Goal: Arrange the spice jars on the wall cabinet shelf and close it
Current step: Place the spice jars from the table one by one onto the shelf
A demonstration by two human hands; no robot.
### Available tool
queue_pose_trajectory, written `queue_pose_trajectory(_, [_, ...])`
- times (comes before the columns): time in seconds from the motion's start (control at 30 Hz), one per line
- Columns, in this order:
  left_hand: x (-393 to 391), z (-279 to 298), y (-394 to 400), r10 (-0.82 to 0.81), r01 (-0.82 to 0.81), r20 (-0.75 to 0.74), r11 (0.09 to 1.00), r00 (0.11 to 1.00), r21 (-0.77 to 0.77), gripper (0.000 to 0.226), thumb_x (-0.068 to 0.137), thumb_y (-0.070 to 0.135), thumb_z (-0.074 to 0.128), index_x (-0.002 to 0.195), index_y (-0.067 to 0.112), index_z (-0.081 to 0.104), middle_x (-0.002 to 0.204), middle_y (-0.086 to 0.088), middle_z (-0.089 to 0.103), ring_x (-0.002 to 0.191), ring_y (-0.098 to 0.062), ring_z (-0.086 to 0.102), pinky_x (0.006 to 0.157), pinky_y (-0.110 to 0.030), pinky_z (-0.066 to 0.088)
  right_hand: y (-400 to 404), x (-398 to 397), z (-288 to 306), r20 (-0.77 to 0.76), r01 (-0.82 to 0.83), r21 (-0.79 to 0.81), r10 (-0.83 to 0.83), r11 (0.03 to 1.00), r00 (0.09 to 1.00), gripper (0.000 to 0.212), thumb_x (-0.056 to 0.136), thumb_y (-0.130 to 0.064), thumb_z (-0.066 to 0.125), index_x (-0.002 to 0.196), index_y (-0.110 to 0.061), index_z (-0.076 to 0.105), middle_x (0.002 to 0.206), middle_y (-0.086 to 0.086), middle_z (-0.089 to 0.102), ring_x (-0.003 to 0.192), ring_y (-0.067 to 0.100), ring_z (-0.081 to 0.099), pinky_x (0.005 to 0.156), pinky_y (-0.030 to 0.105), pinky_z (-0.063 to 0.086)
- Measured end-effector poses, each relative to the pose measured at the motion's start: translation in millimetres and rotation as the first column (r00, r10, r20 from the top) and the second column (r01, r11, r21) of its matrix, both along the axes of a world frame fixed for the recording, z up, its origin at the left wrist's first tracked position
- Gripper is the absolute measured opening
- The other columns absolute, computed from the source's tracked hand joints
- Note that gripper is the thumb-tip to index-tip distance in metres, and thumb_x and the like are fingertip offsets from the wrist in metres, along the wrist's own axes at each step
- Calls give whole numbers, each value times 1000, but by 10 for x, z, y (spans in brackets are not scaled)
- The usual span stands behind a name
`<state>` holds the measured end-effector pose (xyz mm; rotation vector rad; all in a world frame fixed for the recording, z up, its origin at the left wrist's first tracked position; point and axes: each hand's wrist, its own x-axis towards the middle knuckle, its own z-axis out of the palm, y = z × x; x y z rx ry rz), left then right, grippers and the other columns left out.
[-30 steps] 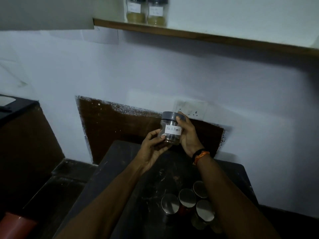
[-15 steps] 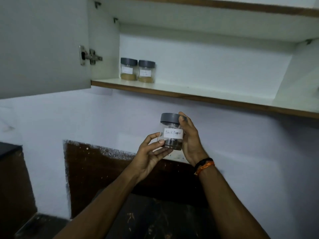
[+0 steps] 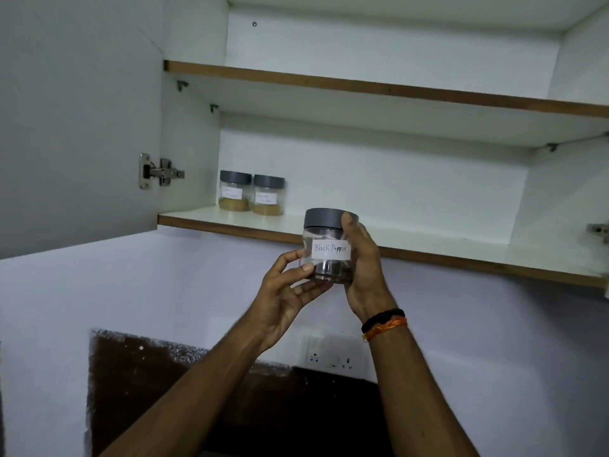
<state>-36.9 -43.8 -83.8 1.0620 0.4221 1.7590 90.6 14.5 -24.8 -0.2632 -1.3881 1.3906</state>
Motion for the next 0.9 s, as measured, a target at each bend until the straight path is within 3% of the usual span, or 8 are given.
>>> queue_pose_trajectory(0.33, [-251,271,182,78,-72,-109,996,991,55,73,74,16,78,137,-3,45,132,-27,61,121,-46,60,104,-53,50,246,-11,370,189,121,204,-160,972,969,49,79,-52,71,119,-25,67,113,-4,74,105,17,70,75,31,57])
queue_pose_trajectory(0.5, [-456,551,319,195,-145,-314,974,929,176,47,84,14,65,128,3,54,124,-24,67,117,-39,64,96,-45,55,406,-46,618,152,160,256,-203,953,967,45,75,-48,74,113,-25,70,109,-2,74,94,12,72,69,24,58])
queue_pose_trajectory(0.57, [-621,694,388,491,-353,-472,866,732,353,39,83,13,50,119,5,65,114,-14,72,111,-27,68,90,-34,57,493,-88,707,133,179,259,-219,949,967,42,75,-45,74,110,-23,70,105,-2,74,90,12,71,68,25,58])
queue_pose_trajectory(0.63, [-822,825,480,743,-496,-583,661,329,563,41,83,17,43,113,9,70,109,-5,74,106,-19,66,90,-31,53,595,-142,784,125,196,262,-235,945,964,39,74,-45,74,107,-24,70,100,-4,73,87,11,71,67,27,59])
queue_pose_trajectory(0.7, [-1014,909,615,724,-474,-675,550,-139,688,43,92,28,39,120,14,67,118,-3,71,111,-19,62,92,-31,47,713,-186,851,125,214,272,-255,938,959,40,74,-45,74,106,-23,70,97,-5,73,86,11,71,68,29,60])
queue_pose_trajectory(0.73, [-1096,942,690,623,-438,-719,578,-308,688,43,98,33,36,124,16,65,125,-4,68,116,-22,60,94,-33,45,778,-217,884,130,221,276,-264,935,956,41,74,-46,75,106,-22,70,97,-5,74,86,12,71,68,29,60])
queue_pose_trajectory(0.8, [-1174,1004,821,383,-396,-770,690,-510,606,42,105,42,29,118,21,63,124,-5,67,116,-25,59,98,-40,46,914,-277,939,152,233,285,-283,930,947,43,72,-47,76,106,-21,70,100,-2,74,87,13,71,65,27,58])
queue_pose_trajectory(0.9, [-1187,1106,940,227,-355,-783,794,-579,493,52,105,53,20,123,27,61,120,-4,67,111,-22,59,98,-42,45,1148,-392,987,202,244,297,-310,923,929,46,72,-48,77,105,-18,68,104,3,73,88,17,70,65,29,57])
